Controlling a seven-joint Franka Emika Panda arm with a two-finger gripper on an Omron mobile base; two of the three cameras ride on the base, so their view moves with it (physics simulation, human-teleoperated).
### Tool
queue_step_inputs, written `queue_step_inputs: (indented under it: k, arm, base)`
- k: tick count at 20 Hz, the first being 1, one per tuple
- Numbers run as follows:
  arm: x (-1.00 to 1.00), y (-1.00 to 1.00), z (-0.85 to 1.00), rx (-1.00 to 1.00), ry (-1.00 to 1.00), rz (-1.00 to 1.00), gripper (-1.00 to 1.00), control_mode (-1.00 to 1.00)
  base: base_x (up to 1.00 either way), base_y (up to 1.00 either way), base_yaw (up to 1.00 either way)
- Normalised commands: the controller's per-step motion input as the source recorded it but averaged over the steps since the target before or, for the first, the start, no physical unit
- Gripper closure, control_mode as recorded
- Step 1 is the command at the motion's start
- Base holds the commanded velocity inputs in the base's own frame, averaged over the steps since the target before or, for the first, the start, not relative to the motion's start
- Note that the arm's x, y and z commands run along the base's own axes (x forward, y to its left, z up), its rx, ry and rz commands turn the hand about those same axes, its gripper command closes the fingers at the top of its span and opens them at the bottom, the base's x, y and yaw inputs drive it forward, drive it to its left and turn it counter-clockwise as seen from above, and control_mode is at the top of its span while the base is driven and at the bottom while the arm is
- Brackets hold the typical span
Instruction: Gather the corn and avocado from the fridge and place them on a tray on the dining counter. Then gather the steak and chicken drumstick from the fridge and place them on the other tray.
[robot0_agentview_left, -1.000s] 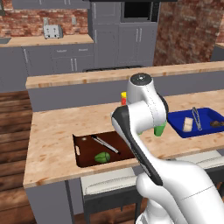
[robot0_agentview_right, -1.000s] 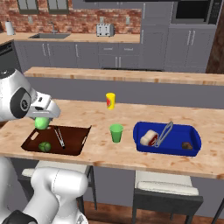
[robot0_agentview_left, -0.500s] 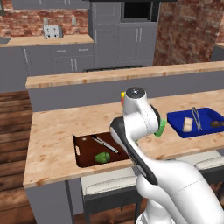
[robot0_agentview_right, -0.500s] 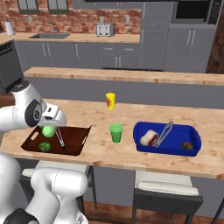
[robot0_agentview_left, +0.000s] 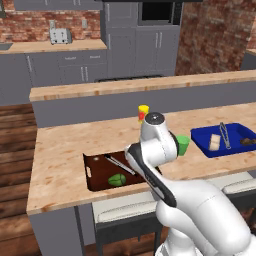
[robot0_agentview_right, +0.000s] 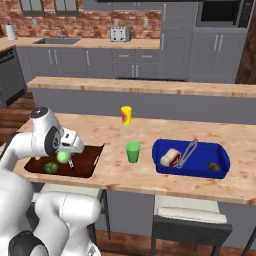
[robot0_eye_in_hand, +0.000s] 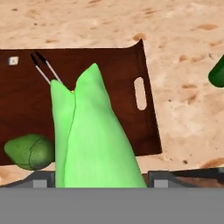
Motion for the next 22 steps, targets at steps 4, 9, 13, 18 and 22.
queue_step_inputs:
  k: [4,9,13,18,22]
  arm:
    - [0.3,-0.02,-0.27,0.07,0.0,0.0,1.0,-1.0]
    - [0.33,0.0,-0.3,0.02,0.0,0.0,1.0,-1.0]
    - [0.21,0.0,-0.37,0.0,0.0,0.0,1.0,-1.0]
    - [0.15,0.0,-0.39,0.0,0.0,0.0,1.0,-1.0]
    - [0.14,0.0,-0.18,0.0,0.04,0.0,1.0,-1.0]
  base:
    - [0.0,0.0,0.0]
    - [0.0,0.0,0.0]
    - [0.0,0.0,0.0]
    - [0.0,0.0,0.0]
    - [0.0,0.0,0.0]
